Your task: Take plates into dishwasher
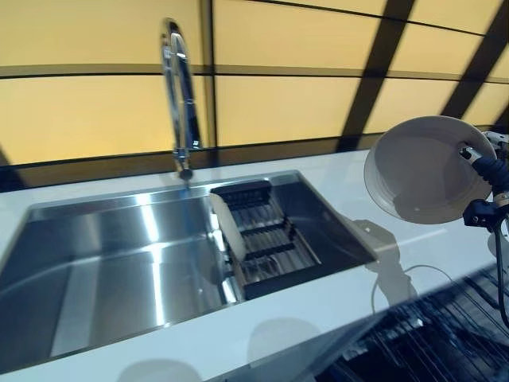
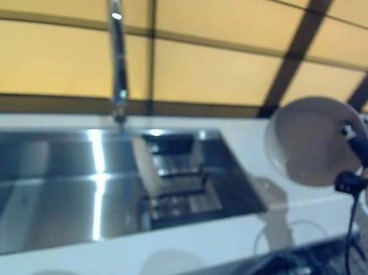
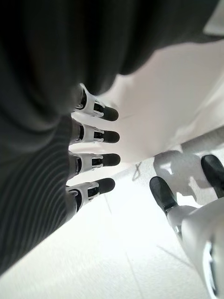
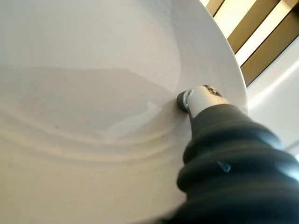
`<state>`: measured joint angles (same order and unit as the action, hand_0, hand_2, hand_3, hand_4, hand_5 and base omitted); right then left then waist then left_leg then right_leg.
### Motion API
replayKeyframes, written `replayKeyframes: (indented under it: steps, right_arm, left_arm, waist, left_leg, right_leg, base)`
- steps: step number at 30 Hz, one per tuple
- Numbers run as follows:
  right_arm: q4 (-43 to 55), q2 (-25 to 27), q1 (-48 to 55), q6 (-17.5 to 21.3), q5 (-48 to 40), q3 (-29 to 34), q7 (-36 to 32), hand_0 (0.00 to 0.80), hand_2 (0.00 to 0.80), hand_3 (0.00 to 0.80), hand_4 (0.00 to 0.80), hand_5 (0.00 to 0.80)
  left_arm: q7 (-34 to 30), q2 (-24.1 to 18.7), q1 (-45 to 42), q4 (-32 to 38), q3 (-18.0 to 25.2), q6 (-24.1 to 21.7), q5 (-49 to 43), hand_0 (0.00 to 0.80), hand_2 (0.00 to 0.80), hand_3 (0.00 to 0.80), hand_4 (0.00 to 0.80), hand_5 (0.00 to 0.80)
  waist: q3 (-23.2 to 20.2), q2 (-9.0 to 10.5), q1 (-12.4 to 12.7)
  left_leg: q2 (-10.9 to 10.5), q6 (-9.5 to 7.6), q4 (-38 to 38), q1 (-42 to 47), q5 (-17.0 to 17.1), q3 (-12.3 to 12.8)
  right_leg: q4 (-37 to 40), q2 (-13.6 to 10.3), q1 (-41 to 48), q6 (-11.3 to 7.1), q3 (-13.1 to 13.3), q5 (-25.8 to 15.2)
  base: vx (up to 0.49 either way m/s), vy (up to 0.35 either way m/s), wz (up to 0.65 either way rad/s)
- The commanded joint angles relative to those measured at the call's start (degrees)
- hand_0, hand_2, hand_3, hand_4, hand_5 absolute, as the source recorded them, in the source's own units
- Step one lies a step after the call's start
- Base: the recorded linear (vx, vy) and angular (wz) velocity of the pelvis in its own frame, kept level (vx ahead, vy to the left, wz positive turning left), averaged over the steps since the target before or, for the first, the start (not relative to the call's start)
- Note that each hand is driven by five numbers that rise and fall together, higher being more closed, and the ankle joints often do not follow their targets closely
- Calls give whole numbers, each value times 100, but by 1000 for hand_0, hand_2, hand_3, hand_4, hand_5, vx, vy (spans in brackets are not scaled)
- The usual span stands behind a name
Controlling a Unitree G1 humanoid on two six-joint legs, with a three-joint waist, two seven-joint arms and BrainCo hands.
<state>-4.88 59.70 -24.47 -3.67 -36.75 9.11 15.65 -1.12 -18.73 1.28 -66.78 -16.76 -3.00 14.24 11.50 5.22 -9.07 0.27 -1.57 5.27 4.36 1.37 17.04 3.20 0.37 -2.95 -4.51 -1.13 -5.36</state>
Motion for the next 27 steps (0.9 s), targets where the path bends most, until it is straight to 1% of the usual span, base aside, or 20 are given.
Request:
replayKeyframes:
  steps: [1, 2, 3, 5, 8, 10, 13, 14, 16, 17, 19, 21, 22, 23, 24, 27]
  right_arm:
    - [-35, 300, -92, 455, -225, 388, 128, 800, 800, 800, 800, 800]
    - [-84, 308, -59, 481, -255, 414, 136, 800, 800, 800, 800, 800]
    - [-161, 366, 36, 502, -379, 518, 142, 800, 800, 800, 800, 800]
    - [-218, 354, 261, 559, -469, 685, 138, 800, 800, 800, 800, 800]
    - [-292, 270, 553, 546, -515, 905, 144, 800, 800, 800, 800, 800]
    - [-423, 180, 680, 528, -535, 1009, 143, 800, 800, 800, 800, 800]
    - [-606, 53, 668, 484, -513, 999, 126, 800, 800, 800, 800, 800]
    - [-616, 48, 658, 475, -510, 992, 129, 800, 800, 800, 800, 800]
    - [-704, 19, 584, 460, -489, 924, 153, 800, 800, 800, 800, 800]
    - [-753, 17, 557, 456, -457, 891, 158, 800, 800, 800, 800, 800]
    - [-793, 0, 498, 404, -368, 840, 209, 800, 800, 800, 800, 800]
    - [-816, -26, 437, 377, -235, 788, 284, 800, 800, 800, 800, 800]
    - [-845, -62, 335, 327, 29, 720, 394, 800, 800, 800, 800, 800]
    - [-860, -67, 296, 313, 110, 696, 433, 800, 800, 800, 800, 800]
    - [-896, -92, 181, 259, 442, 611, 578, 800, 800, 800, 800, 800]
    - [-932, -132, 73, 122, 822, 504, 725, 800, 800, 800, 800, 800]
  left_arm:
    - [-30, -262, 112, -219, -14, -89, -109, 0, 0, 0, 0, 0]
    - [-37, -270, 125, -200, -2, -90, -130, 0, 0, 0, 0, 0]
    - [-44, -289, 175, -164, 0, -75, -101, 0, 0, 0, 0, 0]
    - [-33, -286, 212, -159, -34, -76, -53, 0, 0, 0, 0, 0]
    - [-28, -273, 224, -145, -83, -74, -40, 0, 0, 0, 0, 0]
    - [-16, -267, 230, -153, -94, -65, -60, 0, 0, 0, 0, 0]
    - [37, -276, 243, -175, -84, -10, -109, 0, 0, 0, 0, 0]
    - [40, -277, 245, -180, -79, -9, -114, 0, 0, 0, 0, 0]
    - [75, -265, 265, -222, -48, -21, -146, 0, 0, 0, 0, 0]
    - [72, -259, 265, -246, -20, -34, -201, 0, 0, 0, 0, 0]
    - [96, -232, 253, -279, -4, -62, -272, 0, 0, 0, 0, 0]
    - [93, -191, 221, -315, -3, -139, -292, 0, 0, 0, 0, 0]
    - [87, -139, 176, -323, 19, -214, -307, 0, 0, 0, 0, 0]
    - [84, -122, 160, -323, 31, -237, -316, 0, 0, 0, 0, 0]
    - [81, -71, 113, -321, 64, -302, -331, 0, 0, 0, 0, 0]
    - [61, 10, 75, -305, 105, -348, -334, 0, 0, 0, 0, 0]
  waist:
    - [-315, 149, 73]
    - [-314, 148, 76]
    - [-326, 130, 62]
    - [-369, 99, 62]
    - [-438, 61, 73]
    - [-505, 53, 110]
    - [-607, 45, 193]
    - [-612, 44, 196]
    - [-663, 34, 233]
    - [-679, 24, 238]
    - [-706, 9, 229]
    - [-695, 8, 218]
    - [-691, 4, 225]
    - [-688, 2, 233]
    - [-659, -7, 250]
    - [-595, -35, 258]
  left_leg:
    - [-21, -86, -59, 49, -260, -382]
    - [9, -94, -54, 40, -245, -300]
    - [75, -104, -42, -1, -197, -138]
    - [136, -121, -45, -65, -144, -10]
    - [210, -115, -60, -134, -116, 96]
    - [250, -84, -51, -169, -91, 174]
    - [309, -11, -33, -207, -52, 305]
    - [314, -3, -32, -207, -50, 313]
    - [380, 79, -27, -195, -30, 379]
    - [415, 133, -27, -192, -10, 374]
    - [486, 223, -27, -227, 72, 315]
    - [528, 304, -27, -234, 112, 257]
    - [582, 375, -27, -291, 204, 235]
    - [599, 395, -34, -314, 225, 230]
    - [664, 459, -74, -379, 288, 208]
    - [761, 534, -154, -501, 396, 167]
  right_leg:
    - [-692, -522, -507, -404, 113, -490]
    - [-771, -551, -517, -408, 53, -472]
    - [-944, -623, -479, -395, -47, -407]
    - [-1128, -687, -390, -357, -123, -294]
    - [-1290, -762, -255, -320, -192, -143]
    - [-1194, -776, -82, -310, -277, -15]
    - [-845, -711, 185, -283, -461, 228]
    - [-819, -704, 199, -279, -471, 237]
    - [-575, -645, 296, -215, -603, 331]
    - [-491, -604, 322, -172, -609, 349]
    - [-400, -473, 322, -64, -512, 366]
    - [-281, -410, 377, -1, -471, 368]
    - [-201, -325, 387, 76, -406, 350]
    - [-185, -308, 388, 95, -397, 348]
    - [-152, -256, 403, 152, -381, 356]
    - [-142, -193, 423, 238, -371, 374]
  base:
    - [-100, -34, -62]
    - [-141, -46, -44]
    - [-134, -43, -40]
    - [-130, -58, -41]
    - [-102, -92, -39]
    - [-104, -196, -34]
    - [-102, -222, -37]
    - [-100, -259, -41]
    - [-100, -293, -66]
    - [-111, -379, -44]
    - [-113, -342, -19]
    - [-106, -253, -5]
    - [-105, -229, 7]
    - [-151, -297, 6]
    - [-100, -198, 2]
    - [-118, -220, 0]
